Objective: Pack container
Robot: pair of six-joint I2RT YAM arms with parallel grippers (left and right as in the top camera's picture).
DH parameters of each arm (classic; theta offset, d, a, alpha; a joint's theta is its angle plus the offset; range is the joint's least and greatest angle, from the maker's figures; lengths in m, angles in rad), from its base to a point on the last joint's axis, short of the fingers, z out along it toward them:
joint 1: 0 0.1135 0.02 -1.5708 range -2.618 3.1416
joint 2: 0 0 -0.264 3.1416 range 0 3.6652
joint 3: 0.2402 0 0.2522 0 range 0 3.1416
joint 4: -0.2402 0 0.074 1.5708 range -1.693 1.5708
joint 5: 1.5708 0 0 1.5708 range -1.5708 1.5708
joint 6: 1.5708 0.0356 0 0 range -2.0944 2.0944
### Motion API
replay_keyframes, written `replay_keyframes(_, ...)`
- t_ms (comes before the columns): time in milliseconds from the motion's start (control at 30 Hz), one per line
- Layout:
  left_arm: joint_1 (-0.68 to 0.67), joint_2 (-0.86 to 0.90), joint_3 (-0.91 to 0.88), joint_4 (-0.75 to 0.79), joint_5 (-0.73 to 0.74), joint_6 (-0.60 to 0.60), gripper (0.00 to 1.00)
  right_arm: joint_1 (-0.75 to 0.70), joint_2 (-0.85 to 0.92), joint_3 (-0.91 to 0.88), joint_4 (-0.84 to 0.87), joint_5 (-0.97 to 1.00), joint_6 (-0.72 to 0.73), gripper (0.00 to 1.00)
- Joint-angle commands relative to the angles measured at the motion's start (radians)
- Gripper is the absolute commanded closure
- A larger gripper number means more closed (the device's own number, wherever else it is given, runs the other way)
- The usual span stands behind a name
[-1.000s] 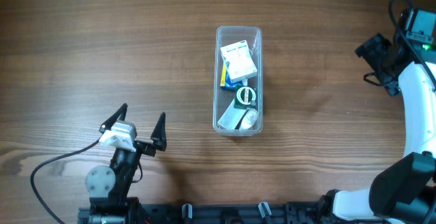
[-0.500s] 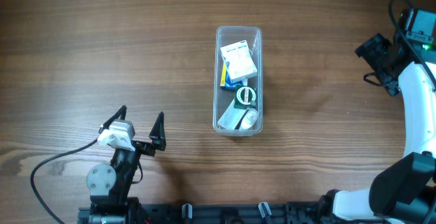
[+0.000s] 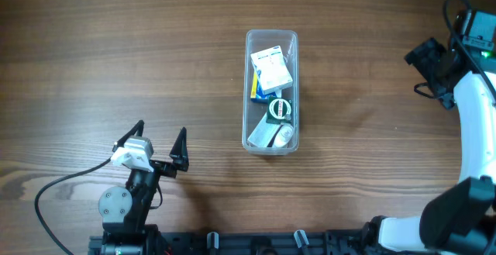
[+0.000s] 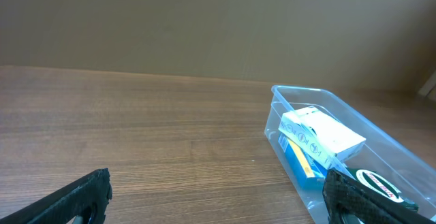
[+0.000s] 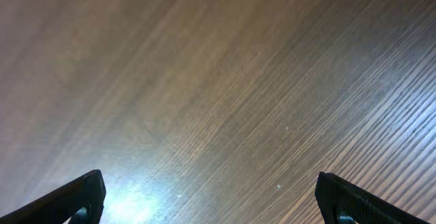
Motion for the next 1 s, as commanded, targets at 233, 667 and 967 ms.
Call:
replay_keyframes(233, 0.008, -0.011, -0.006, -0.004, -0.021, -0.014, 0.00, 0.167, -0.694, -0.293, 0.012, -0.009, -0.006, 0.00)
replay_keyframes(667, 0.008, -0.011, -0.006, -0.004, -0.021, -0.014, 0.00, 0.275, -1.258, -0.571, 0.134, 0.002, -0.065, 0.00)
replay_keyframes(967, 0.008, -0.011, -0.006, -0.004, -0.021, -0.014, 0.00, 0.281, -1.431, -1.025, 0.695, -0.246, -0.253, 0.00)
